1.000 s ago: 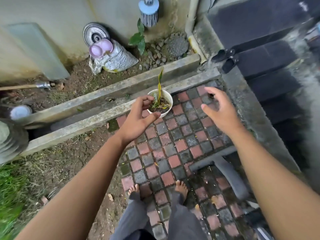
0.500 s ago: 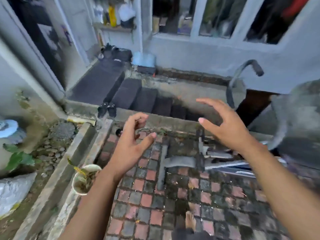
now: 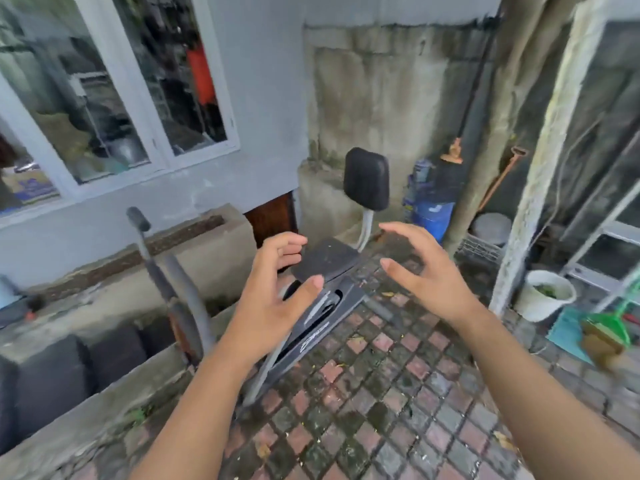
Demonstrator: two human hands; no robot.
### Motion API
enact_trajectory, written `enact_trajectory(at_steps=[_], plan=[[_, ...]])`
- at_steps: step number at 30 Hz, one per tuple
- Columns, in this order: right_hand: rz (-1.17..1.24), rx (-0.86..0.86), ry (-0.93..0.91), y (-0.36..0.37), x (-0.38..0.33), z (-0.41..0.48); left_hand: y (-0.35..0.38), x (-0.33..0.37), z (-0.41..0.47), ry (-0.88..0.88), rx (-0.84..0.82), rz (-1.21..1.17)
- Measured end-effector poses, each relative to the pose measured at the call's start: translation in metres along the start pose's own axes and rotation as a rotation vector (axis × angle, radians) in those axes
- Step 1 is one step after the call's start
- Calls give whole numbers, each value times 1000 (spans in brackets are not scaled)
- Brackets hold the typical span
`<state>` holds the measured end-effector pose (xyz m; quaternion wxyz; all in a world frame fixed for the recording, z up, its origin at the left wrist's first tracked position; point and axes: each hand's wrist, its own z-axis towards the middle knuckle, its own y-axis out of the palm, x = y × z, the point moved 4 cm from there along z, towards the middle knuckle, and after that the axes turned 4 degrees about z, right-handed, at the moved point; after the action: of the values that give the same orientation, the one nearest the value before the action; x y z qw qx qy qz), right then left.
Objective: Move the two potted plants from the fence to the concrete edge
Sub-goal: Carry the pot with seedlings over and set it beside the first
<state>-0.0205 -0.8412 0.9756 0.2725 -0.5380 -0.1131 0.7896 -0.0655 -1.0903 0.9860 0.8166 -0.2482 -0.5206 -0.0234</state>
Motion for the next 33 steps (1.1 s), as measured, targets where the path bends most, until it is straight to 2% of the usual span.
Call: enact_trajectory(at_steps=[9,17,22,26,33], plan=[[-41,344,274,-239,135,-44,248,23,143,31,-325,-151],[-36,561,459,-363,244,-89,443,44,204,27,-556,-308],[-106,626,564,-433,313,-90,555,47,253,62,-636,-313],[-112,692,638,-499,375,-95,654,40,298,25,-707,-312],[-111,660,766,-602,484,-113,809,35,348,-41,-804,-193]])
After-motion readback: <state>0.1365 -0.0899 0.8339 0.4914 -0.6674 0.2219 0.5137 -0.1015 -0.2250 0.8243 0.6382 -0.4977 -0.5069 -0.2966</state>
